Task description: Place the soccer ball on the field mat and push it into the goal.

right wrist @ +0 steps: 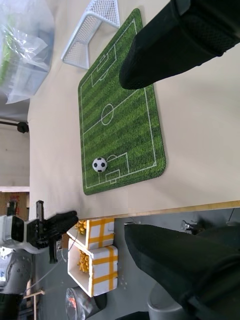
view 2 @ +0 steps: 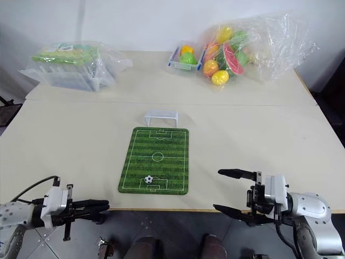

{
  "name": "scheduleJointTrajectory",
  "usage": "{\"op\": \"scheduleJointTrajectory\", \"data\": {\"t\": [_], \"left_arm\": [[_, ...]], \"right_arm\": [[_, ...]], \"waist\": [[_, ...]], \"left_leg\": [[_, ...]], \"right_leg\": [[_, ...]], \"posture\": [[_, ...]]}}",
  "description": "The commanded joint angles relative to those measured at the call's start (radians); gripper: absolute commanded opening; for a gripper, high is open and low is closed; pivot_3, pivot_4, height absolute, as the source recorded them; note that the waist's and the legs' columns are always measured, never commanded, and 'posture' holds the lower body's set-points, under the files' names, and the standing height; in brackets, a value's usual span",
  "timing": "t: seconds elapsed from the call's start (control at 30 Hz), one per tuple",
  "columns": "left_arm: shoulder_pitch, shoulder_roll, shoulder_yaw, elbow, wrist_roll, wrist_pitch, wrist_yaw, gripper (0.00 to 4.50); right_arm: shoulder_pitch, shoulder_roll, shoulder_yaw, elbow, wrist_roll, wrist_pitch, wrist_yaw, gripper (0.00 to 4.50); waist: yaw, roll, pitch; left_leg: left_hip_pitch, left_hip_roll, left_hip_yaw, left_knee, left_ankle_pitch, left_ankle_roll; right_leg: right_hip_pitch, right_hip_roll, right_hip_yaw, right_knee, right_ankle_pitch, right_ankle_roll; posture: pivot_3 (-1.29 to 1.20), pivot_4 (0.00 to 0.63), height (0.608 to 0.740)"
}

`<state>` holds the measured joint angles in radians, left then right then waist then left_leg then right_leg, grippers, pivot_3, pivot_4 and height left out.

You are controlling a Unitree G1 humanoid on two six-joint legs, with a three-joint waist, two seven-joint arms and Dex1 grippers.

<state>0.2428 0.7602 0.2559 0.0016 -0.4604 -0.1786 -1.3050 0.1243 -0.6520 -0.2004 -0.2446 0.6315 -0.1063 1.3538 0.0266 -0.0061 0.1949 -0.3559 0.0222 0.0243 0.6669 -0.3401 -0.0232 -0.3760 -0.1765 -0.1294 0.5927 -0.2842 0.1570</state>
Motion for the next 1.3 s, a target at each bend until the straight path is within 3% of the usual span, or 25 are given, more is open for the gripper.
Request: {"op": "scheduleJointTrajectory", "data": {"t": [0.03, 0.37, 0.57, 0.87, 1.0, 1.13, 1.3], "left_arm": [[0.012, -0.004, 0.004, -0.054, -0.023, 0.005, -0.001, 0.05], [-0.145, -0.071, -0.152, -0.180, -0.008, 0.141, 0.085, 0.05], [-0.244, -0.112, -0.267, -0.137, 0.074, 0.148, 0.107, 0.05], [-0.396, -0.223, -0.304, 0.019, 0.140, 0.126, 0.214, 0.05], [-0.573, -0.313, -0.306, 0.234, 0.199, 0.034, 0.288, 0.05], [-0.767, -0.390, -0.278, 0.411, 0.238, -0.043, 0.389, 0.05], [-0.741, -0.351, -0.251, 0.389, 0.225, -0.070, 0.385, 0.05]], "right_arm": [[-0.007, 0.009, 0.001, -0.007, 0.003, -0.037, 0.019, 4.50], [-0.009, 0.014, 0.019, 0.001, -0.005, -0.042, 0.007, 4.50], [-0.003, 0.024, 0.027, 0.000, -0.007, -0.048, -0.002, 4.50], [0.064, 0.070, 0.026, -0.021, -0.030, -0.095, -0.047, 4.50], [0.061, 0.122, 0.027, -0.014, -0.050, -0.108, -0.129, 4.50], [0.009, 0.230, 0.016, -0.029, -0.067, -0.085, -0.331, 4.50], [-0.009, 0.267, 0.025, -0.055, -0.080, -0.068, -0.425, 4.50]], "waist": [[-0.002, 0.000, 0.000], [-0.002, 0.000, 0.000], [-0.002, 0.000, 0.000], [-0.001, 0.001, 0.000], [0.002, 0.000, 0.000], [0.000, 0.000, 0.000], [-0.014, 0.001, -0.001]], "left_leg": [[0.000, 0.000, 0.000, 0.000, 0.000, 0.000], [0.000, 0.002, 0.000, 0.000, -0.001, -0.001], [0.000, 0.004, 0.001, 0.001, -0.001, -0.002], [0.001, 0.005, 0.002, 0.001, -0.001, -0.002], [0.001, 0.005, 0.002, 0.004, -0.001, -0.002], [-0.001, 0.005, 0.002, 0.010, -0.001, -0.002], [0.000, 0.006, 0.005, 0.010, -0.003, -0.002]], "right_leg": [[0.000, 0.000, 0.000, 0.000, 0.000, 0.000], [0.000, 0.002, 0.000, 0.000, 0.000, 0.000], [0.000, 0.005, 0.001, 0.000, 0.000, -0.001], [0.000, 0.006, 0.002, -0.001, 0.000, -0.001], [0.000, 0.006, 0.002, 0.001, 0.001, -0.002], [0.000, 0.006, 0.002, 0.002, 0.001, -0.002], [0.000, 0.007, 0.005, 0.002, 0.002, -0.001]], "posture": [[0.00, 0.150, 0.740], [0.00, 0.150, 0.740], [0.00, 0.150, 0.740], [0.00, 0.150, 0.740], [0.00, 0.150, 0.740], [0.00, 0.150, 0.740], [0.00, 0.150, 0.740]]}}
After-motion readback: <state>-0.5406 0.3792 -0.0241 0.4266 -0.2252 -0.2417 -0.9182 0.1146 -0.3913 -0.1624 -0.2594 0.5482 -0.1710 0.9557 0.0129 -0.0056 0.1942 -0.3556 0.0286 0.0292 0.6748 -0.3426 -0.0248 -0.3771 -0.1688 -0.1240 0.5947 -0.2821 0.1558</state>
